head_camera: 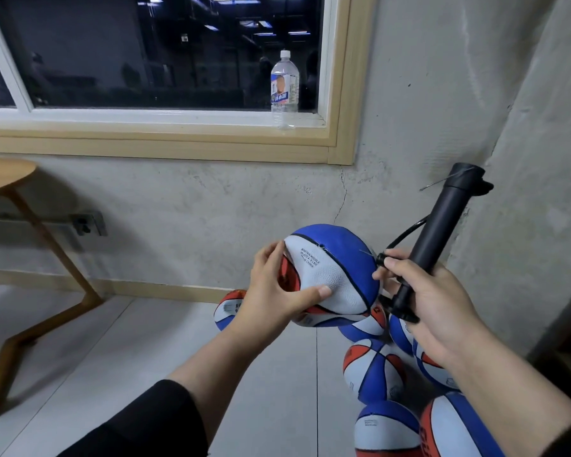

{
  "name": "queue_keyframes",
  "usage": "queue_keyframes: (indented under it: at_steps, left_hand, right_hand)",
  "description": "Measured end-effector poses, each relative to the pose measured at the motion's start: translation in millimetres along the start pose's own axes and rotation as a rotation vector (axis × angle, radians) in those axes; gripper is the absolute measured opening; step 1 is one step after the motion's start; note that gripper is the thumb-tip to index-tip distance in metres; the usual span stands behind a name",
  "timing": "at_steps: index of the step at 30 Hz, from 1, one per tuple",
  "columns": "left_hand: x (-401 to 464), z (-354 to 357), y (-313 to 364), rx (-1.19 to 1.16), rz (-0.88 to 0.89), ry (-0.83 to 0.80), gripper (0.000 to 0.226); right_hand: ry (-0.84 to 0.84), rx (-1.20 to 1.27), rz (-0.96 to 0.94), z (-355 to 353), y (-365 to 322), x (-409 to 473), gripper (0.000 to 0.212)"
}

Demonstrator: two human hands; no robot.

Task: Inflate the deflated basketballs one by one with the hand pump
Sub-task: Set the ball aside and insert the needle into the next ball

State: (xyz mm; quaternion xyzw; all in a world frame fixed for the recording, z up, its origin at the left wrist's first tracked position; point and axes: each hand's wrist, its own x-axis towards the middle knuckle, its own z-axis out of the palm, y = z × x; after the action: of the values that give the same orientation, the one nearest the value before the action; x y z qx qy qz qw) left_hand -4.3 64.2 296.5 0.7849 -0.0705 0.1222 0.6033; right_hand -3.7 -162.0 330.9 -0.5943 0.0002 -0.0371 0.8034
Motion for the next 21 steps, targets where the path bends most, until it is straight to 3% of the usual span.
queue_keyframes:
  at_steps: [4,6,9,21]
  left_hand:
    - [0.5,0.3,-3.9,-0.092,-0.112,-0.046,0.107]
    - [-0.7,0.5,-3.2,-0.106,-0.141,-0.102,0.123]
    - [1.0,1.8,-3.9,0.059,-0.143,-0.098,0.152]
    - [1.4,7.3,-9.2,-0.067,-0.148,0.092,0.102]
  right_hand:
    - [0.002,-0.054,-0.013,1.1,3.2,-0.8,0.010]
    - [0.001,-0.098,-0.028,2.6,3.3,-2.1,0.010]
    - [0.001,-0.137,-0.041,5.1,5.1,-4.6,0.009]
    - [-0.050,-0.249,-0.036,9.1,1.9,-10.8,0.010]
